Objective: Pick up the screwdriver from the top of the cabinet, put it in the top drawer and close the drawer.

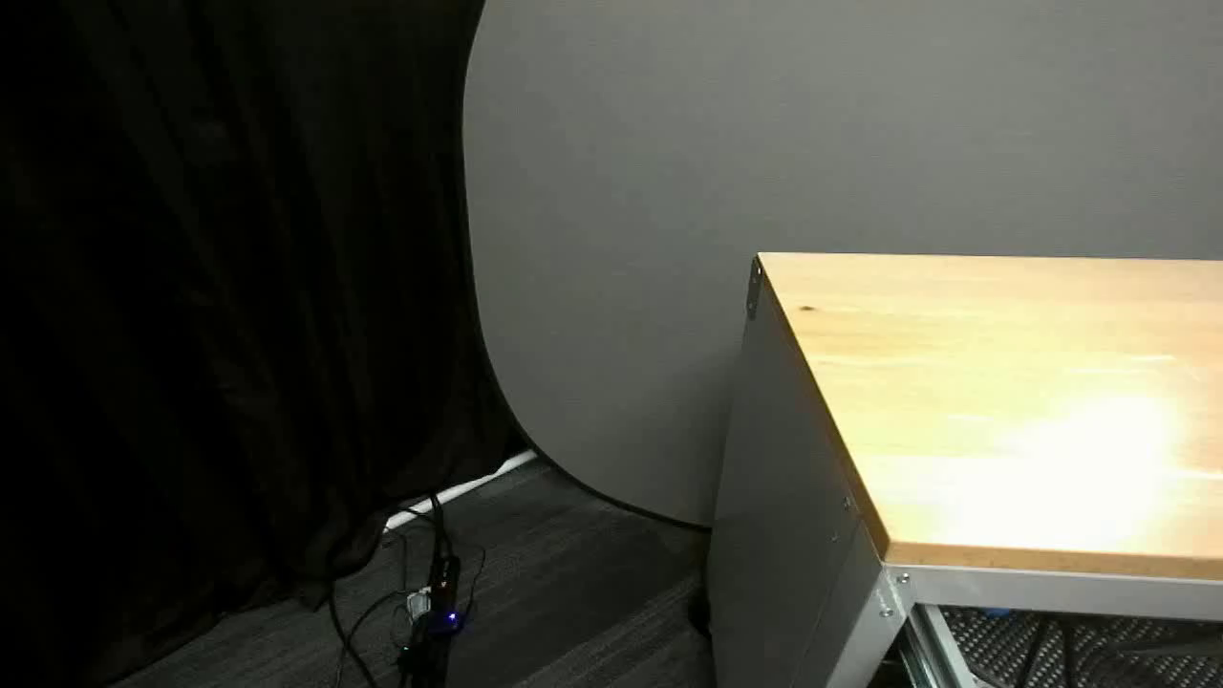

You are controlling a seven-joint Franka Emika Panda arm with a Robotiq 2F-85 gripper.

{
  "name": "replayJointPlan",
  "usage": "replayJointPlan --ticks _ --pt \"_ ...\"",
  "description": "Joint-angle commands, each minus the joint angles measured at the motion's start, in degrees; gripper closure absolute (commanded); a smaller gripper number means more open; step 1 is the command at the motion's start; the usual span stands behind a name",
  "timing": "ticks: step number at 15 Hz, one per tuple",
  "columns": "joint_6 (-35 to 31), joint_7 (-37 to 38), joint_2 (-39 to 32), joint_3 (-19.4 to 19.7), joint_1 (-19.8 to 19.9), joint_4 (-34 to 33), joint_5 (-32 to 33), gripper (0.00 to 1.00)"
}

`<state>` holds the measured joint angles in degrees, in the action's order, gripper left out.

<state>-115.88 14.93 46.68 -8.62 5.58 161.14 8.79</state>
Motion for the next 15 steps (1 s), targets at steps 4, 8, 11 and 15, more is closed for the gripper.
replayJointPlan --ticks 4,8,11,15 --pt "0.4 0.4 -0.7 0.6 -0.6 0.3 0.4 0.0" --pt "0.4 0.4 -0.8 0.6 -0.6 0.3 0.5 0.0" --pt "0.4 0.4 -0.8 0.6 -0.6 0.3 0.5 0.0" --pt "-3.1 3.9 -5.9 -1.0 -1.5 -2.5 -1.9 0.0"
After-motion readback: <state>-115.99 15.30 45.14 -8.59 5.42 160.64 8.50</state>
